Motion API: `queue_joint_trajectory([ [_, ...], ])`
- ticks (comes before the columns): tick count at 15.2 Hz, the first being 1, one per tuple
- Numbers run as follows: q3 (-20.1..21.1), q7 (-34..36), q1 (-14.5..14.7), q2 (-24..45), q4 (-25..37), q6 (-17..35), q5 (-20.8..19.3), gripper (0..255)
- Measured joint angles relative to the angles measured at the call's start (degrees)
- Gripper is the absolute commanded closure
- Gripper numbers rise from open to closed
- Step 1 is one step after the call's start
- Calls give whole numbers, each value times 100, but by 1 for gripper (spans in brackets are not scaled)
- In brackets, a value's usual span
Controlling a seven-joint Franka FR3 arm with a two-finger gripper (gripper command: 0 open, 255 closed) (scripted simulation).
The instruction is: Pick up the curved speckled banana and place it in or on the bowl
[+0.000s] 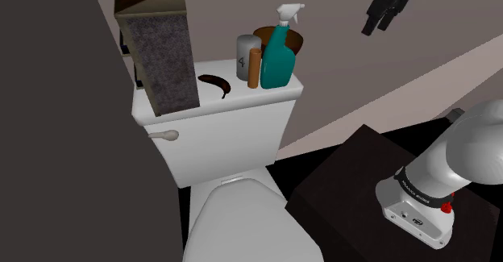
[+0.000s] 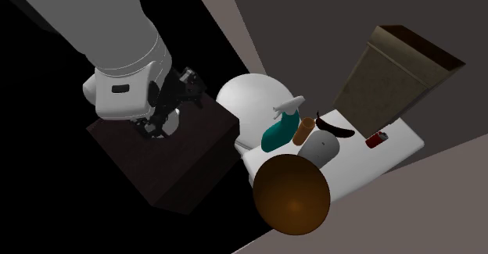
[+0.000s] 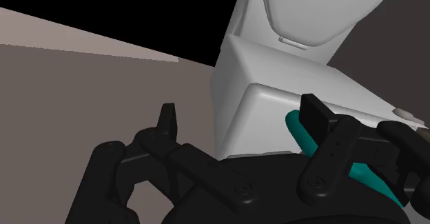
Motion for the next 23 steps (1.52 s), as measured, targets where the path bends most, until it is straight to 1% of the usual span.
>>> queue_joint_trajectory([
  [1, 0, 0, 0, 0, 0, 0, 0, 0],
  [3, 137, 160, 41, 141, -9, 163, 80, 0],
  [8, 630, 747, 174, 648, -23, 751, 326, 0],
  [14, 1248, 1510, 306, 1481, 222, 1437, 495, 0],
  [18, 1634, 2033, 357, 2134, 544, 1826, 477, 0],
  [19, 1712, 2150, 349, 2373, 710, 1911, 435, 0],
  [23, 2057, 2707, 400, 3078, 1050, 2299, 265, 0],
])
